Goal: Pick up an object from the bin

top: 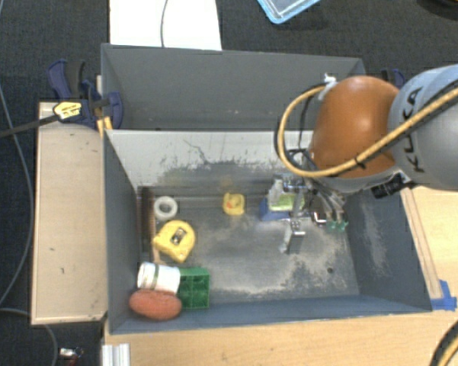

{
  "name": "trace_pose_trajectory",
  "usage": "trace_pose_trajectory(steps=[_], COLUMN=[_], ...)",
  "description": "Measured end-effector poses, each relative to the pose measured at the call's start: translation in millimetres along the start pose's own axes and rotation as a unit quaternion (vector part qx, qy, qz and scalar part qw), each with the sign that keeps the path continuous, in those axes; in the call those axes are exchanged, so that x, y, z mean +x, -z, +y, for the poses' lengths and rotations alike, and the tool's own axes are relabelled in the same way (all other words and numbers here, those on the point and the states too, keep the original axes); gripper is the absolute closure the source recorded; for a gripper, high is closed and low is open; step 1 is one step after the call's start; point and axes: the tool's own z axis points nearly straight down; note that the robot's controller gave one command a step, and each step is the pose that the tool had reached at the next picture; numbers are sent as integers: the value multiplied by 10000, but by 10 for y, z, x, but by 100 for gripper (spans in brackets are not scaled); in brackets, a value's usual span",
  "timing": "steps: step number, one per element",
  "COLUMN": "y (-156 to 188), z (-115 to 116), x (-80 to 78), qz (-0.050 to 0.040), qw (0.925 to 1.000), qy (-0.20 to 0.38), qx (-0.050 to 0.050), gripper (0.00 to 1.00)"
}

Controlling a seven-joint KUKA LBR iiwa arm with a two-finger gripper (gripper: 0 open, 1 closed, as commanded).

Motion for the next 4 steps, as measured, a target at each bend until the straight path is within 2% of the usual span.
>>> trace_pose_trajectory(steps=[1, 2, 3, 4], y=[42, -549, -751, -732], z=[-2, -287, -300, -196], x=[-17, -465, -440, -279], qz=[-41, -87, -77, -71], qw=[10000, 9998, 9999, 9940], qy=[-5, 184, 119, 1089], qx=[-1, 0, -2, 5], gripper=[0, 0, 0, 0])
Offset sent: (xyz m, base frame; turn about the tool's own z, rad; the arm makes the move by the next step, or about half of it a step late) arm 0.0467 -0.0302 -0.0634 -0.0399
